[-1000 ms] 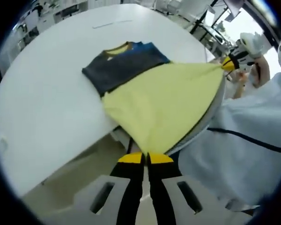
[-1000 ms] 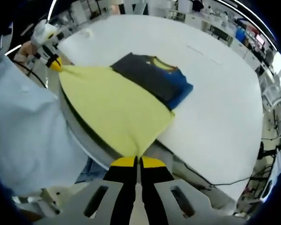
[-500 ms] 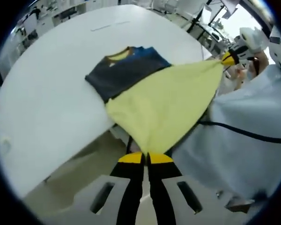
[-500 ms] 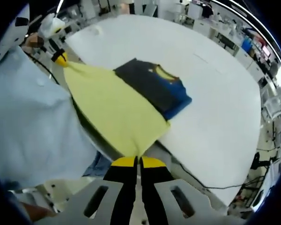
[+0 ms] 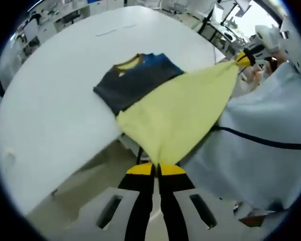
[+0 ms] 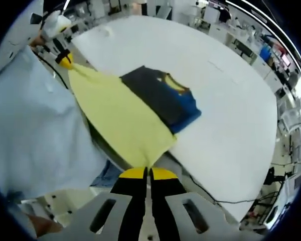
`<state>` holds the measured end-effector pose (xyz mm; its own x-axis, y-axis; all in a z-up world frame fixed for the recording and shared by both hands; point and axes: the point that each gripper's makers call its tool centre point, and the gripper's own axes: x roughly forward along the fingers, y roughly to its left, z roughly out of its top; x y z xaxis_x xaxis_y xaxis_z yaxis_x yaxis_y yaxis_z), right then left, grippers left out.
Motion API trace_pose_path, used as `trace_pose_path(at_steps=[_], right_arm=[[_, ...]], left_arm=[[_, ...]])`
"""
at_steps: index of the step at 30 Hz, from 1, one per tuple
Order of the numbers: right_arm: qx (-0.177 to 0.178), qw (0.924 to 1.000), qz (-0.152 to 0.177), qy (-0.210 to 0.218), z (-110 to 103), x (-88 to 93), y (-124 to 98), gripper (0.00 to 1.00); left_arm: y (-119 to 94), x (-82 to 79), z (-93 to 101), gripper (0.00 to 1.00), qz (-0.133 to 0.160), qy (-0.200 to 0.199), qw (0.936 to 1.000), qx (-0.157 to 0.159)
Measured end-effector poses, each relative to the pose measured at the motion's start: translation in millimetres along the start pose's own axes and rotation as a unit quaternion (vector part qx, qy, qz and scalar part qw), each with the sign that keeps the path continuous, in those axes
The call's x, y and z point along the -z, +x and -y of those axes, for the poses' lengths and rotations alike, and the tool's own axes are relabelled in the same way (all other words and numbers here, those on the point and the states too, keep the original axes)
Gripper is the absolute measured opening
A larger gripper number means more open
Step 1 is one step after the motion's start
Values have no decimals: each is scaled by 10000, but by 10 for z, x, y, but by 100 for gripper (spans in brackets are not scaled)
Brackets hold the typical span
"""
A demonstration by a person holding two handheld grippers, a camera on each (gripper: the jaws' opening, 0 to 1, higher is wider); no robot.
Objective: Fold the garment on the visible template until the final outline fits inside the template.
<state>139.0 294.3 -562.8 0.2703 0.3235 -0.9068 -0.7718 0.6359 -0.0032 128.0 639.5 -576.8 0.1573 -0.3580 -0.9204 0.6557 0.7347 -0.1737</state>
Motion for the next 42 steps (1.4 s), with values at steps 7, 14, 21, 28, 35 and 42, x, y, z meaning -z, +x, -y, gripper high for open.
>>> trace_pose_path(at_steps=[7,14,21,28,35,42], right_arm=[[5,10000,42,85,98,-26,60,3],[12,9999,142,50,156,-99,94,3],[103,9997,206,25,237,-159,131,3],[141,9996,256,-13,332,-248,218,3],[211,9995,243,12,465,-294,337,3],[261,9993,252,-11,594,-336,469,3]], left_arm=[[37,-75,-80,0,92,-37,9999,-58],[63,-179,-232,0,318,-81,9990,-316],[102,-273,-329,0,476,-98,9980,-413],[163,-384,-496,0,600,-62,9961,-637],[260,-493,-602,0,567,127,9962,-655],[400,-597,-737,0,575,141,9961,-654]])
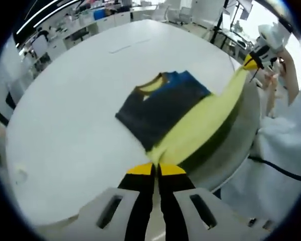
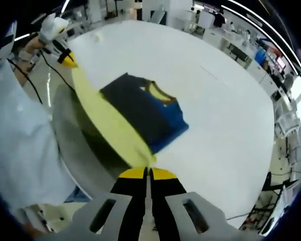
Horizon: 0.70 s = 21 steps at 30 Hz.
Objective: Fold the garment on the visible template until the final outline fits inside the template.
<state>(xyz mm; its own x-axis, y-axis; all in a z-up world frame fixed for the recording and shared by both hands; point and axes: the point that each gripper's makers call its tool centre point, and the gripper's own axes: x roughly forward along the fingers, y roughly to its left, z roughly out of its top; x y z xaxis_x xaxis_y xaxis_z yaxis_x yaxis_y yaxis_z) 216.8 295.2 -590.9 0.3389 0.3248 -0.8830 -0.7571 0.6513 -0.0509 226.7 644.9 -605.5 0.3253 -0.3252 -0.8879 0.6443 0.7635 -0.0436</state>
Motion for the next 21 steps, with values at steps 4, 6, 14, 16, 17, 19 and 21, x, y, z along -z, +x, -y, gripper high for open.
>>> trace_pose_path(at_steps=[4,6,14,16,17,19,21], right_arm=[[-48,9999,32,108,50,14,116,3],[-39,9999,-10,166,82,48,185,3],[2,9994,20,358,196,90,356,3],[71,9993,56,355,241,64,375,3],[78,9993,84,362,266,46,391,3],[108,9992,98,372,307,21,422,3],[141,9993,132,329,365,-12,472,3]], left_arm=[[136,-8,-65,0,-62,-35,10000,17],[194,-33,-97,0,-14,-78,9999,82],[361,-111,-189,0,56,-90,9999,86],[399,-114,-196,0,34,-107,9998,141],[422,-119,-209,0,21,-69,9999,148],[445,-132,-235,0,12,-15,9999,153],[468,-165,-276,0,51,18,9998,176]])
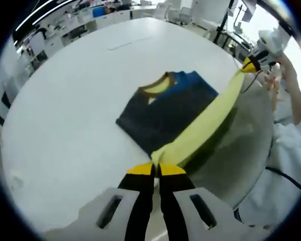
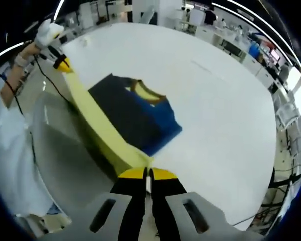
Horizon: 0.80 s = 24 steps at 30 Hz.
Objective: Fold the garment on the visible template until the final outline fits inside the template.
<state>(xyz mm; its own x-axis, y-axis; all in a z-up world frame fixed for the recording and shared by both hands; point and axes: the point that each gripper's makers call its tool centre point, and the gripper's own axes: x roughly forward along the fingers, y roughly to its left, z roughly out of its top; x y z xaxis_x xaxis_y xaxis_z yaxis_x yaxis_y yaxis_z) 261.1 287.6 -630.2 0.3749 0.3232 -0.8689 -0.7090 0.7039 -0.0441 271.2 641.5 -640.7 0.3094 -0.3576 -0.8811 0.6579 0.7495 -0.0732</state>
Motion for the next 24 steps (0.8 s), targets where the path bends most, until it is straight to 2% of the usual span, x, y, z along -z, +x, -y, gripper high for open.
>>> trace_pose_path(at_steps=[4,5,7,15,24], right_arm=[[23,10000,32,-46,86,-60,114,3],[32,9998,178,-78,115,-122,156,3],[37,9998,176,-8,142,-140,213,3],[90,9999,107,-33,266,-129,416,3],[127,9996,229,94,406,-178,532,3]], left_arm=[[63,-43,-95,0,17,9,10000,16],[94,-53,-136,0,-1,-2,10000,-22],[155,-82,-195,0,23,-47,10000,-61],[331,-164,-270,0,51,-63,10000,-51],[487,-285,-391,0,106,-41,9998,-138]])
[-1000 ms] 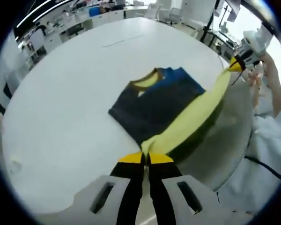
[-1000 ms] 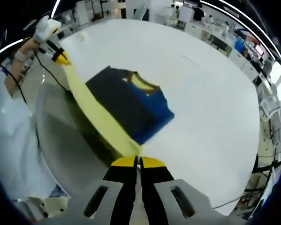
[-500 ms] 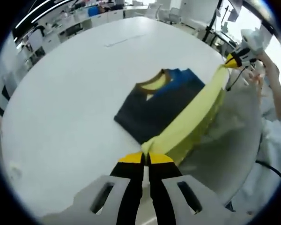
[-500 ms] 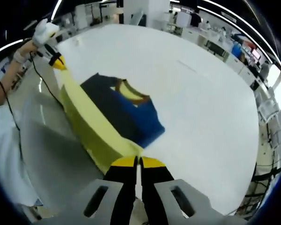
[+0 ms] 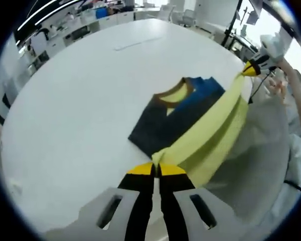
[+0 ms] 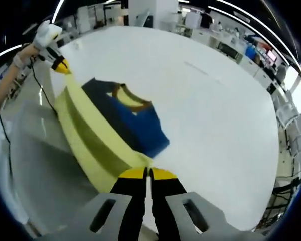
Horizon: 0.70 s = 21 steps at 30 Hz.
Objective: Fold the garment on the visible template until the final outline fits inside the template.
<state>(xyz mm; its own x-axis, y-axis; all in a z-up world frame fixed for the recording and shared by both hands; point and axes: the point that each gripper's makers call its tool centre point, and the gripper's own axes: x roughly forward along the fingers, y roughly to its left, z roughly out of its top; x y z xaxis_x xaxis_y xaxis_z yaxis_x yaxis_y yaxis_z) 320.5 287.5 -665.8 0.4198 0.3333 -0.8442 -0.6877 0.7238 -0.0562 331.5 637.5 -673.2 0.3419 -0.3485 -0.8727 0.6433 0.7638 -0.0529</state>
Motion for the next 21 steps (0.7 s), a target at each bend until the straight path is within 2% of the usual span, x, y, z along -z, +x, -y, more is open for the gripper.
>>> trace_pose_path(at_steps=[21], right_arm=[[124,9999,31,-94,181,-48,287,3]], left_arm=[[245,-102,-165,0,-47,88,9999,-40]])
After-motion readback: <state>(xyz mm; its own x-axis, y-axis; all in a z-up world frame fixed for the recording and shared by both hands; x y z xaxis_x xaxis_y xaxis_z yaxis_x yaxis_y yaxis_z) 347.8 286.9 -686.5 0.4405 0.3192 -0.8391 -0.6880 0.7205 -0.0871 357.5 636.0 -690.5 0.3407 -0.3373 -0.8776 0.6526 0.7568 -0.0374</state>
